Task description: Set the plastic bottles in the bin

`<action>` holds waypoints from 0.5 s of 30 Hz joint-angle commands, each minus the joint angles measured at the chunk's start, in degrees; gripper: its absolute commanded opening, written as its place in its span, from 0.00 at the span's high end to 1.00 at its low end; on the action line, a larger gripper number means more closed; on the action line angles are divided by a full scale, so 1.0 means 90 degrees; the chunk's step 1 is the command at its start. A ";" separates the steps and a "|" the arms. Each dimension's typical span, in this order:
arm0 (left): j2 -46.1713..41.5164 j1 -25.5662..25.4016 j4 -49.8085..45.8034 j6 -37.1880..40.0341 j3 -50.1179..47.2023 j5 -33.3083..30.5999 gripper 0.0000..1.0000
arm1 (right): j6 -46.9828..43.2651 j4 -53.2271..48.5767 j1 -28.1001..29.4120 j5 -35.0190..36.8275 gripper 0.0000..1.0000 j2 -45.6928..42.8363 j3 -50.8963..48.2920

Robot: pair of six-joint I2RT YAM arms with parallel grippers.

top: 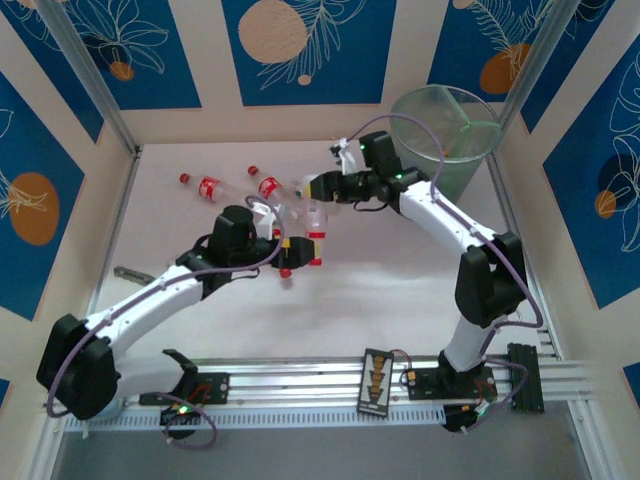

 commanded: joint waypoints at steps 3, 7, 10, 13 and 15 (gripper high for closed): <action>-0.0380 0.0252 -0.0812 0.0345 -0.0067 -0.0396 0.00 | -0.1212 -0.1497 -0.0397 0.1245 0.50 -0.0625 0.1377; -0.0348 0.0368 -0.0686 0.0183 -0.0139 -0.0607 0.02 | -0.1656 -0.1901 -0.0692 0.2042 0.50 -0.0905 0.2266; -0.0249 0.0437 -0.0625 0.0057 -0.0121 -0.0633 0.04 | -0.1660 -0.1963 -0.1120 0.2492 0.50 -0.1036 0.2869; -0.0160 0.0462 -0.0568 0.0003 -0.0139 -0.0612 0.05 | -0.1660 -0.1962 -0.1597 0.3048 0.50 -0.1032 0.3448; -0.0142 0.0463 -0.0503 -0.0056 -0.0191 -0.0612 0.05 | -0.1719 -0.1861 -0.1853 0.3558 0.50 -0.1005 0.3675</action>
